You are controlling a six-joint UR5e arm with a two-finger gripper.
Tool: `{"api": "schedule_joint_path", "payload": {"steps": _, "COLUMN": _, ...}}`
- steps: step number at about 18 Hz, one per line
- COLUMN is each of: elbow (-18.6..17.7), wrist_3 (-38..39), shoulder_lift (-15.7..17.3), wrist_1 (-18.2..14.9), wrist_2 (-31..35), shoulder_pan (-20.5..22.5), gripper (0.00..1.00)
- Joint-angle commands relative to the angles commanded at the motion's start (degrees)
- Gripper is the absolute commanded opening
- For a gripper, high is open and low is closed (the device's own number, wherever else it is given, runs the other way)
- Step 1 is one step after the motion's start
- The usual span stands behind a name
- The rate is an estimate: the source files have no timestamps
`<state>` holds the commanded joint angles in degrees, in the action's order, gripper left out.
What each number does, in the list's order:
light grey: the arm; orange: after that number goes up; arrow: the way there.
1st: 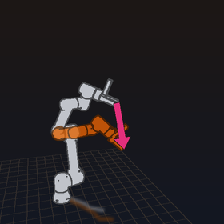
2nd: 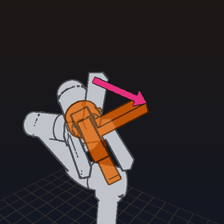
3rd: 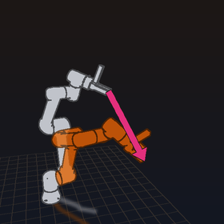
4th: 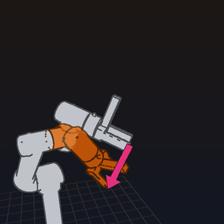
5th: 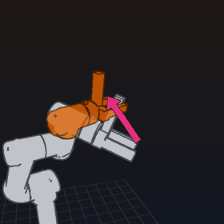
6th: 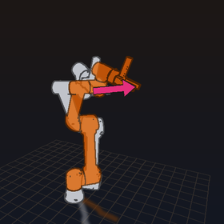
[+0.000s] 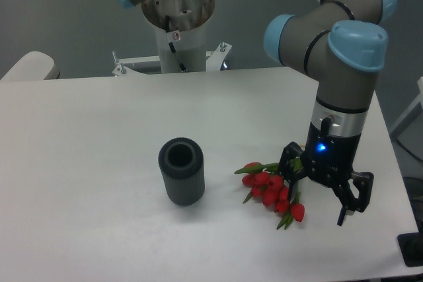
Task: Pick up the flowers from the table
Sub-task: 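Raise the open gripper and move it over the tulip stems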
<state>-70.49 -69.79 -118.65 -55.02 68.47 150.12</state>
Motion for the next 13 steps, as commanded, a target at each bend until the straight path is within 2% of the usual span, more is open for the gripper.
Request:
{"api": "schedule_joint_path", "payload": {"steps": 4, "elbow": -0.3, "wrist_3": 0.2, "shoulder_lift": 0.0, "wrist_1": -0.1, "wrist_2": 0.2, "shoulder_pan": -0.2, "gripper": 1.0}}
{"api": "schedule_joint_path", "payload": {"steps": 6, "elbow": -2.2, "wrist_3": 0.3, "shoulder_lift": 0.7, "wrist_1": 0.2, "wrist_2": 0.6, "shoulder_pan": -0.1, "gripper": 1.0}}
{"api": "schedule_joint_path", "payload": {"steps": 10, "elbow": -4.0, "wrist_3": 0.3, "shoulder_lift": 1.8, "wrist_1": -0.1, "wrist_2": 7.8, "shoulder_pan": 0.0, "gripper": 1.0}}
{"api": "schedule_joint_path", "payload": {"steps": 13, "elbow": -6.6, "wrist_3": 0.7, "shoulder_lift": 2.6, "wrist_1": -0.1, "wrist_2": 11.0, "shoulder_pan": 0.0, "gripper": 1.0}}
